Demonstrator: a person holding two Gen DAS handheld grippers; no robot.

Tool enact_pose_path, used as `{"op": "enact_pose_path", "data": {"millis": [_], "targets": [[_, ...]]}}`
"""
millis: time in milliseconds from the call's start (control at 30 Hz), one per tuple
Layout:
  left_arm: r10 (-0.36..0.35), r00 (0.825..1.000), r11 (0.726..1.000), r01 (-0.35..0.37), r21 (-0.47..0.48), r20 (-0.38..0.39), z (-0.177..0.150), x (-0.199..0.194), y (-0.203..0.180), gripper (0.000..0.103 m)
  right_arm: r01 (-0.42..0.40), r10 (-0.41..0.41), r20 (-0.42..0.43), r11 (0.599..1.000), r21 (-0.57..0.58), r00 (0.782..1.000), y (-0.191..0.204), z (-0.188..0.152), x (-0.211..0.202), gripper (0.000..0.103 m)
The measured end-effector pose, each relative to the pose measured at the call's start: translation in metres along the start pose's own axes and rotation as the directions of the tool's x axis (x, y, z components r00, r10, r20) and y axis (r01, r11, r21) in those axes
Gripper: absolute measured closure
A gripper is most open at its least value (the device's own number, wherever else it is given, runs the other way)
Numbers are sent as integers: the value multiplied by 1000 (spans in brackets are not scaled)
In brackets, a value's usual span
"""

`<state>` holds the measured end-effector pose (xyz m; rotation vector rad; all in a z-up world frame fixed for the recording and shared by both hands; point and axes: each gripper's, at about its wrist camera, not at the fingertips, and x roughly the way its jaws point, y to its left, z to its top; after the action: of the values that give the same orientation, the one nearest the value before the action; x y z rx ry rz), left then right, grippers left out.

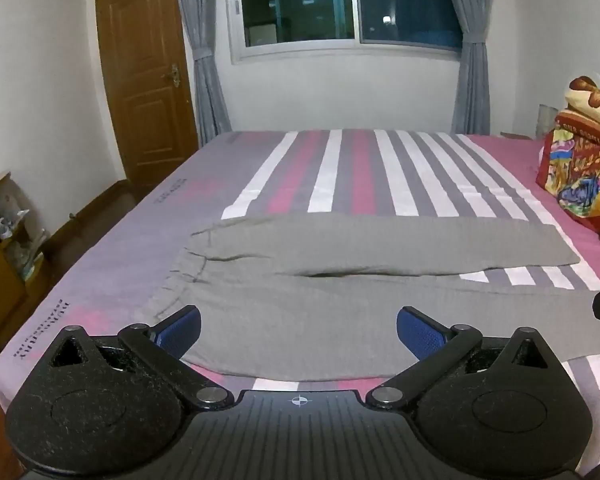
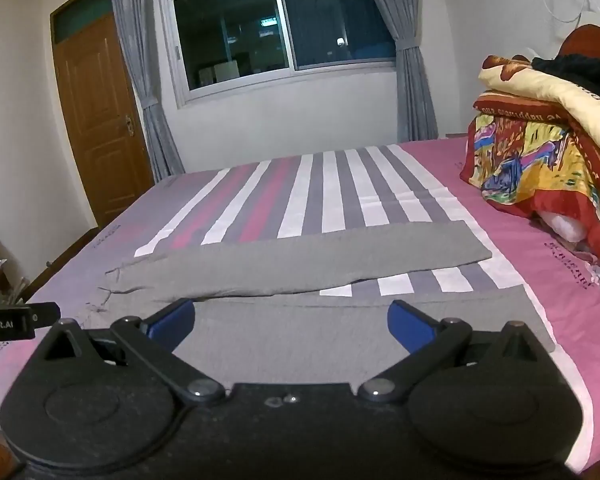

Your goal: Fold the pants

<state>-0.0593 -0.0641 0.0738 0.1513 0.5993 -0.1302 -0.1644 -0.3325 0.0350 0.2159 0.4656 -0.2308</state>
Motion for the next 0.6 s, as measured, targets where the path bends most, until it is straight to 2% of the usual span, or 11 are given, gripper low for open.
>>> {"op": "enact_pose_path", "data": {"millis": [600], "targets": [[-2,1000,1000,2,1,-8,-8,7,14,0,-7,7,-13,1000,3,1000,-2,-2,5,0]]}}
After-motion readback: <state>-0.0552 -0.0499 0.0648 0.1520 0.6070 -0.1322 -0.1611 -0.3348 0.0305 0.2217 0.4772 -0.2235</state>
